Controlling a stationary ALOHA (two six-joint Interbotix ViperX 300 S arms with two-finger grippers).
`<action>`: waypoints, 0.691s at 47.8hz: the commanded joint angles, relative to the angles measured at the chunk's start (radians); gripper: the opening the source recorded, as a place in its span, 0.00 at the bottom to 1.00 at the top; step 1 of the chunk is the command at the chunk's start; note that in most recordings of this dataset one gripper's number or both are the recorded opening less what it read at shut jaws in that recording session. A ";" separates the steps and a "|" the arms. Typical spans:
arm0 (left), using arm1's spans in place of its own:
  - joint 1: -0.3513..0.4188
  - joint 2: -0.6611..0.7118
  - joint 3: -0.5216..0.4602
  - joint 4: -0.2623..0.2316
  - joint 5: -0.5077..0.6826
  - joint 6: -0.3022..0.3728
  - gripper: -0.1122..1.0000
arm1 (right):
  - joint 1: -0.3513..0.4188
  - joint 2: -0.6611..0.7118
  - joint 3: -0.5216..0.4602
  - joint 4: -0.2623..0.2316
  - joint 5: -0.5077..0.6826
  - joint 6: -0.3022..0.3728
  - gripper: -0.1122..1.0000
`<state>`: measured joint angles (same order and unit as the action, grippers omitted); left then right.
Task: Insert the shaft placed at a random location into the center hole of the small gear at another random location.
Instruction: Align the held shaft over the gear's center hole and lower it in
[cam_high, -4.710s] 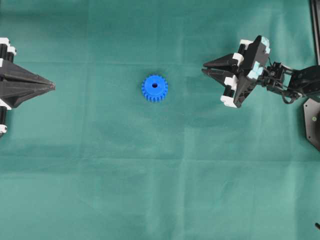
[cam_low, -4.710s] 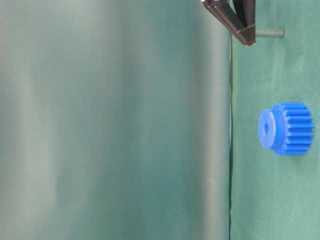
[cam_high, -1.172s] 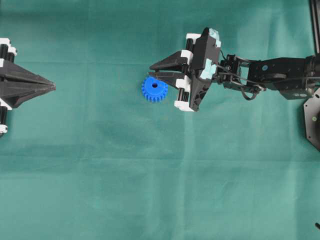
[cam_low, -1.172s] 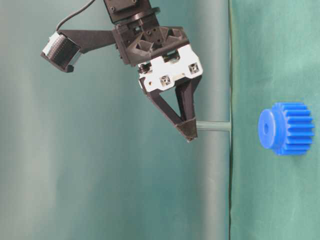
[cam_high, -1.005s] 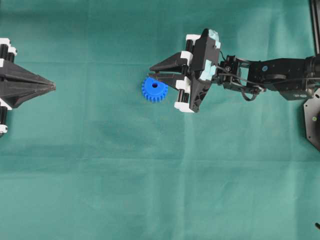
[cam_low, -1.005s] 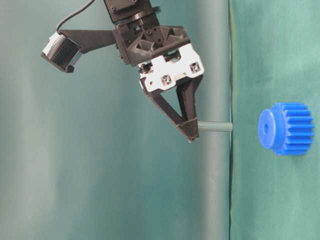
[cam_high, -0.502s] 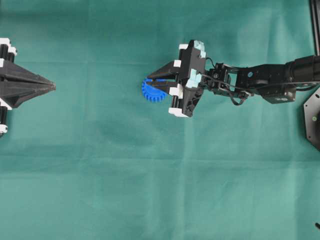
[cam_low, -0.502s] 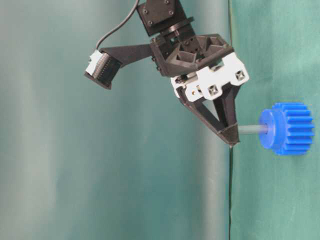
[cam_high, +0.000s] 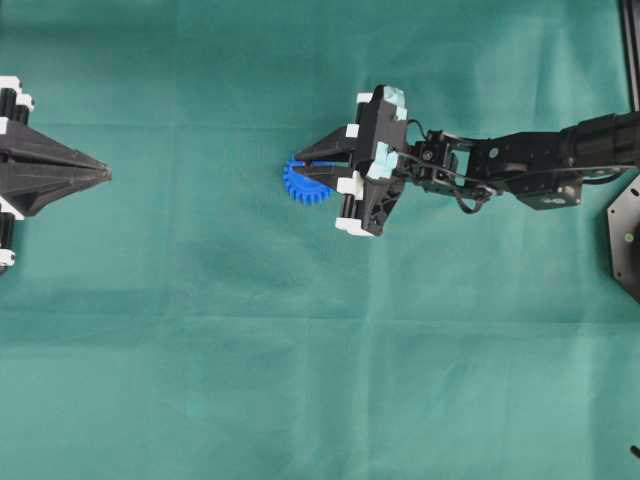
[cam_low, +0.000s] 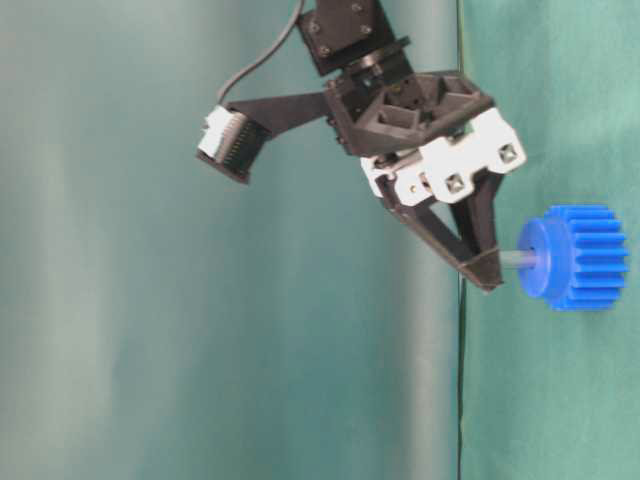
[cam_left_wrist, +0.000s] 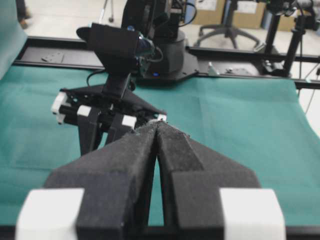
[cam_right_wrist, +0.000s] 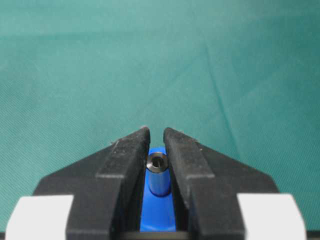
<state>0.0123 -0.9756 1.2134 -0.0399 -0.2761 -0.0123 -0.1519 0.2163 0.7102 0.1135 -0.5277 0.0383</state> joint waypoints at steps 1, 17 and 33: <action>0.002 0.005 -0.011 -0.002 -0.006 0.002 0.09 | -0.003 0.003 -0.023 0.003 -0.015 0.002 0.23; 0.002 0.005 -0.009 -0.002 -0.006 0.003 0.10 | -0.006 0.031 -0.025 0.005 -0.021 0.000 0.23; 0.000 0.005 -0.009 -0.002 -0.005 0.003 0.09 | -0.009 0.031 -0.025 0.005 -0.018 0.000 0.23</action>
<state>0.0107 -0.9756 1.2134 -0.0399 -0.2761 -0.0107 -0.1580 0.2608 0.7072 0.1166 -0.5400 0.0399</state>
